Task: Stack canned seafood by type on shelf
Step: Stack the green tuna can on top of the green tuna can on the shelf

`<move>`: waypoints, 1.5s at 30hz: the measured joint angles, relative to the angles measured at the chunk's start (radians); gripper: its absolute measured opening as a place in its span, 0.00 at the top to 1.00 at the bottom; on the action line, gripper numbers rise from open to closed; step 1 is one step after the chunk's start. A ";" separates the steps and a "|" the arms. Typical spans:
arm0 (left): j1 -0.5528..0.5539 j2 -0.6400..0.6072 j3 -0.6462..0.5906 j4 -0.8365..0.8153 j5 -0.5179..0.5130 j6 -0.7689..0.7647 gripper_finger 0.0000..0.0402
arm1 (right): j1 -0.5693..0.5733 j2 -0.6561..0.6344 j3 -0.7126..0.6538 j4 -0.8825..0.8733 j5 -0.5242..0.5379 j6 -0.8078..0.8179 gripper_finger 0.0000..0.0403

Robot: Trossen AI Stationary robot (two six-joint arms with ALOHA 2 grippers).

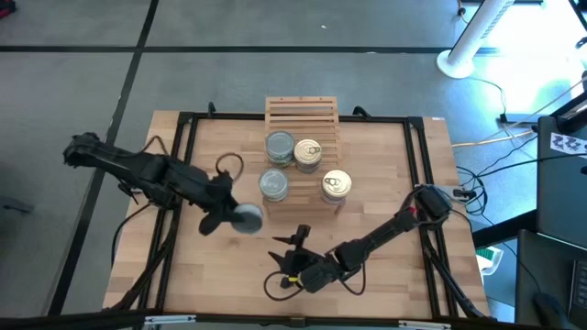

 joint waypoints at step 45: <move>0.206 0.109 0.001 0.230 -0.182 -0.480 0.67 | -0.067 -0.003 0.000 0.668 0.422 -0.995 0.46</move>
